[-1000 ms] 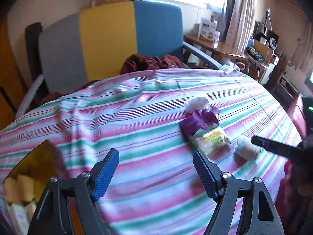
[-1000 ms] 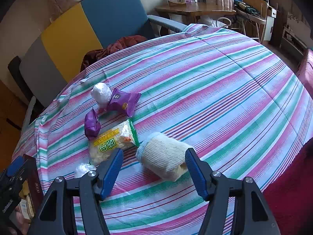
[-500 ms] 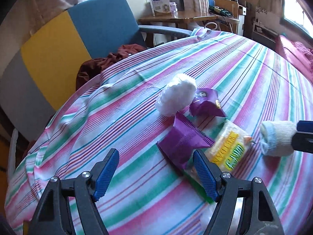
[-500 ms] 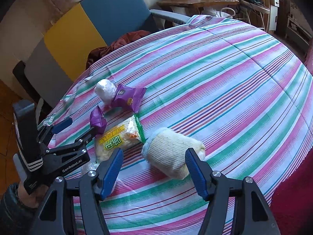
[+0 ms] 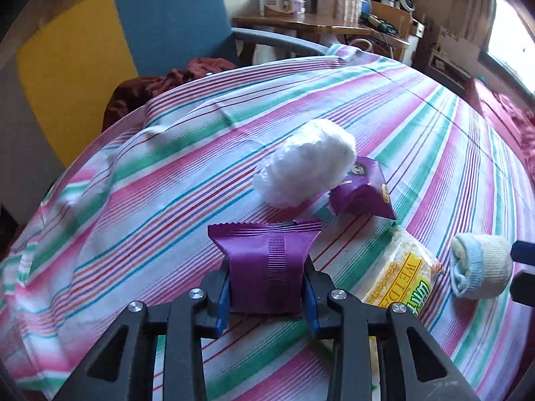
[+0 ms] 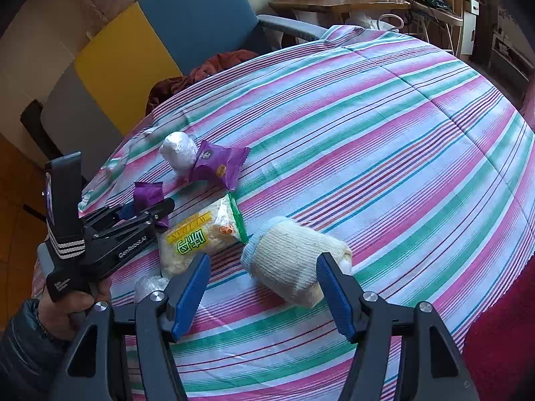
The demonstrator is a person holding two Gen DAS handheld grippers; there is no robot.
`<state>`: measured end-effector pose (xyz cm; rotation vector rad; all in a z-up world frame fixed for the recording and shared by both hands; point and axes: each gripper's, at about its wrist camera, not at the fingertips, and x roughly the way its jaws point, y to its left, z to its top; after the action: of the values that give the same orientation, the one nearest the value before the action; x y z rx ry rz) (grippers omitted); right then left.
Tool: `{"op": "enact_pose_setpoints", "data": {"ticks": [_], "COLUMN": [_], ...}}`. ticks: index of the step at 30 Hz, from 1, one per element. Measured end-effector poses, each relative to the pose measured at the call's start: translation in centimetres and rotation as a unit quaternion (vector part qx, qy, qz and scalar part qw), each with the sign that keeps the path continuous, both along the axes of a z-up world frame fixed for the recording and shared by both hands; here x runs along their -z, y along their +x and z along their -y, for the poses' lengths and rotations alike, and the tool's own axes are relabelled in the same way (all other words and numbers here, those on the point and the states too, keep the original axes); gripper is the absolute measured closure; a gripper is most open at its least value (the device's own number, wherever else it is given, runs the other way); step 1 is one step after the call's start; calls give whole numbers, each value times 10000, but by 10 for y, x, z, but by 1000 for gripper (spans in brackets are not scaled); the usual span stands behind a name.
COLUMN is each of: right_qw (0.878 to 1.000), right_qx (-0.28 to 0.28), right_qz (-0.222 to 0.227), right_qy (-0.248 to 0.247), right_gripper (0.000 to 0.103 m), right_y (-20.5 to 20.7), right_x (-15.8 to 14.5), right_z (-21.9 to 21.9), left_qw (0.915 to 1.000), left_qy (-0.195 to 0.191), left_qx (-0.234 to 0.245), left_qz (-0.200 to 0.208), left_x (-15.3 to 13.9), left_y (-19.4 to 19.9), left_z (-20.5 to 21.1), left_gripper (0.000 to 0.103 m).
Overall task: Organize objects
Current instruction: 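Move the left gripper to the purple snack packet and grasp it, then carry the purple packet toward the tray with the left gripper while the right grasps a white wrapped ball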
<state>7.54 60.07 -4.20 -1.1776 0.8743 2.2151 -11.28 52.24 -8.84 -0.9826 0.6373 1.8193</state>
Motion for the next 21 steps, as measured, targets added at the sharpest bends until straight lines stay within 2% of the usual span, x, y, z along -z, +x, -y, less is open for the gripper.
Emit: {"op": "enact_pose_setpoints", "data": {"ticks": [5, 10, 15, 21], "right_qw": [9999, 9987, 9946, 9933], "right_qx": [-72, -473, -907, -990], "right_qz": [35, 35, -84, 48], "right_qy": [64, 167, 495, 597], "right_gripper": [36, 36, 36, 36], "right_y": [-2, -21, -65, -133], "right_x": [-1, -16, -32, -17], "right_z": [4, 13, 12, -3], "left_qw": [9986, 9947, 9923, 9869], "left_qy": [145, 221, 424, 707], "left_qx": [-479, -940, -1138, -1408], "left_qz": [171, 344, 255, 354], "left_x": [-15, -35, -63, -89], "left_y": [-6, -7, 3, 11], "left_z": [33, 75, 117, 164], "left_gripper": [68, 68, 68, 68]}}
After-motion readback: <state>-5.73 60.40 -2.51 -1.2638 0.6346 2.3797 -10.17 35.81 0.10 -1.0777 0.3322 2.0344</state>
